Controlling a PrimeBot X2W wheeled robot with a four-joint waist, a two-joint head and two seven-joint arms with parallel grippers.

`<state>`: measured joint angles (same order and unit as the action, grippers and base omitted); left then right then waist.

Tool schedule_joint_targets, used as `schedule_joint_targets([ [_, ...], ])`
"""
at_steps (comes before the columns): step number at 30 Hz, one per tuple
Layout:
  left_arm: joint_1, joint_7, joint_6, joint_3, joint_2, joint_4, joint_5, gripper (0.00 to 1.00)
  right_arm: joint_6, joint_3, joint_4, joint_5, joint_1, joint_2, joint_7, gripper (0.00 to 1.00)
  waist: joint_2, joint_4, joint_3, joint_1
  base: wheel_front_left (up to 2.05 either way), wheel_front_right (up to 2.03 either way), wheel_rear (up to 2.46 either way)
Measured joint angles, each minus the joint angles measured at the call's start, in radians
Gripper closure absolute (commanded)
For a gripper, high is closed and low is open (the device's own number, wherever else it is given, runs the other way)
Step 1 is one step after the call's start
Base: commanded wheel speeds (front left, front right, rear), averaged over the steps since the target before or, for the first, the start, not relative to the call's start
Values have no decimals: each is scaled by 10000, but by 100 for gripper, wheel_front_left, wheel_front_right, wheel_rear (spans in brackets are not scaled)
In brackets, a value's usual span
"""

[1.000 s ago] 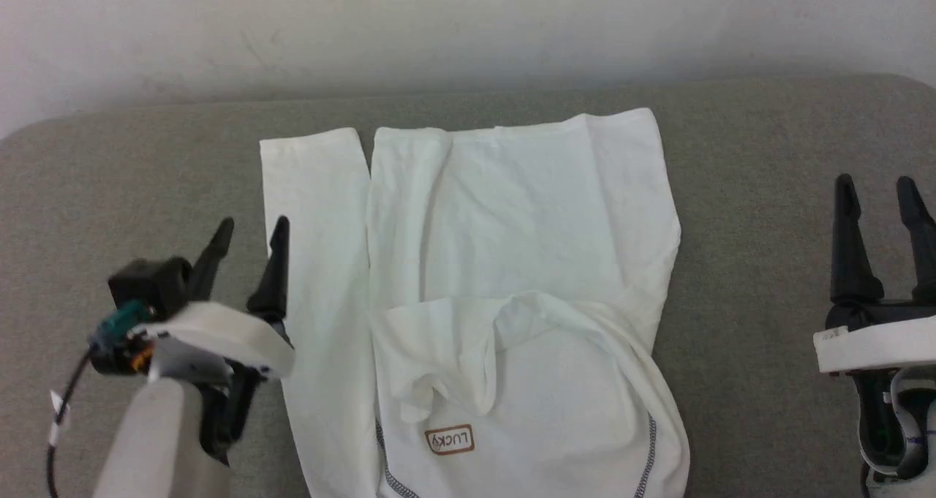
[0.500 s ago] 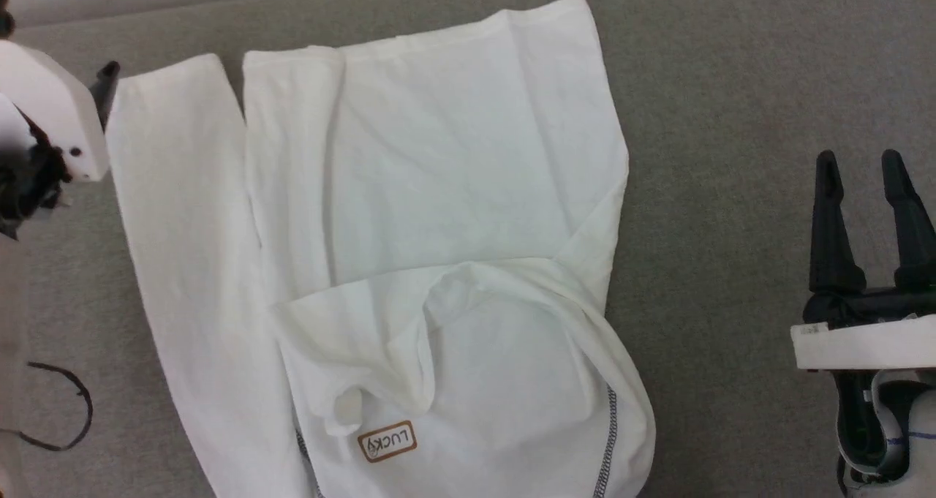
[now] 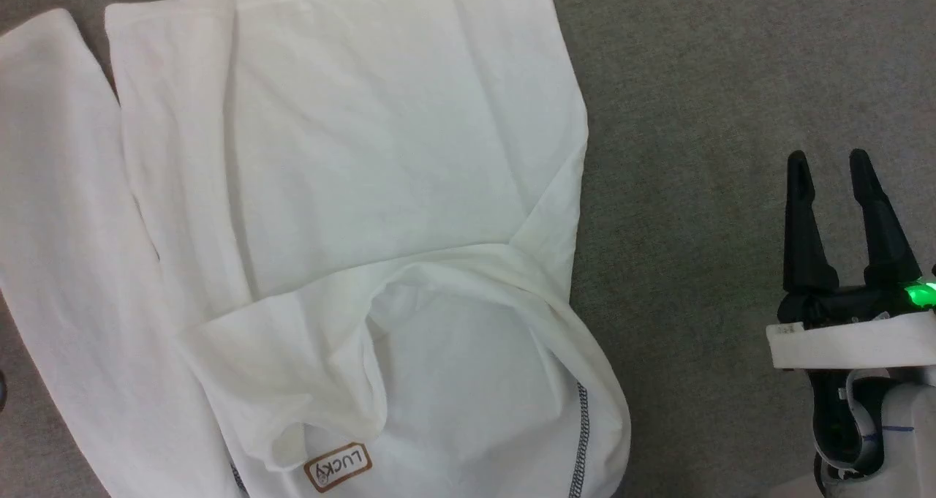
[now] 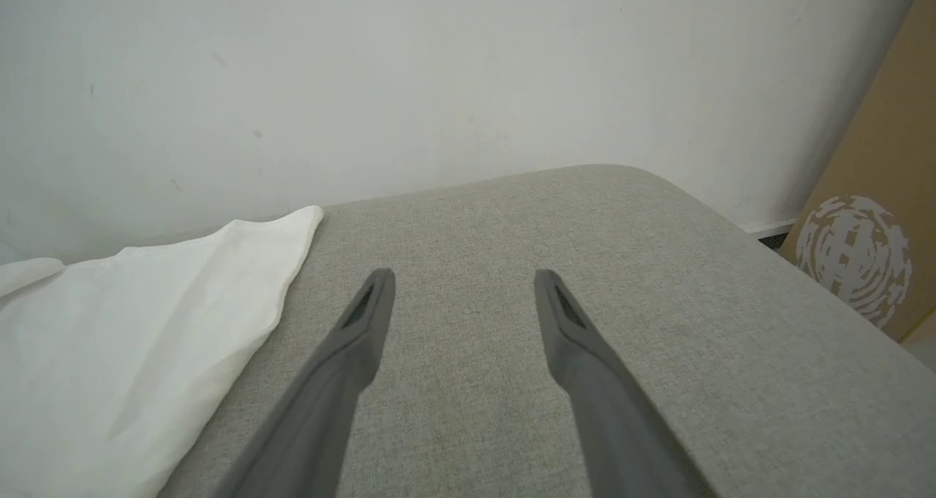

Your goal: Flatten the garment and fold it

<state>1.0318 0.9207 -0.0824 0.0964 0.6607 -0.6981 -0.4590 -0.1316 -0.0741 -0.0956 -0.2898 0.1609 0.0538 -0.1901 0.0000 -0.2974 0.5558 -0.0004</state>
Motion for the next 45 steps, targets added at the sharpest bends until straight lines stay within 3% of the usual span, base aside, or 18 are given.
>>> schedule_joint_targets([
  [1,49,293,-2,-82,33,19,-174,100,0,-35,63,-12,2,2,-31,0,0,-34,35,1,0,0,0],
  [7,-190,731,-44,-167,-25,412,-593,100,0,-222,334,4,73,4,-44,0,0,80,-89,5,0,0,0],
  [16,-1504,-2412,-228,-408,-646,198,-763,100,0,-318,665,282,172,-4,36,0,0,440,-976,6,0,0,0],
  [21,-2106,-3870,-320,-566,-675,79,-968,100,0,-556,671,443,-101,-2,242,0,0,715,-1779,5,0,0,0],
  [27,-2889,-5089,-397,-867,-744,813,-1352,100,0,-690,635,443,-606,-2,566,0,0,1170,-2844,3,0,0,0],
  [32,-3703,-5356,-387,-951,-1135,2343,-1703,100,0,-786,570,426,-1042,-4,773,0,1,1653,-3675,2,0,0,0],
  [38,-4498,-5185,123,-688,-2286,5099,-2119,100,0,-897,447,320,-1456,-6,943,0,1,2375,-4413,1,0,0,0],
  [45,-5221,-4901,1143,828,-4125,7718,-1829,100,0,-938,309,247,-1618,-8,1080,0,1,3125,-4950,2,0,0,0],
])
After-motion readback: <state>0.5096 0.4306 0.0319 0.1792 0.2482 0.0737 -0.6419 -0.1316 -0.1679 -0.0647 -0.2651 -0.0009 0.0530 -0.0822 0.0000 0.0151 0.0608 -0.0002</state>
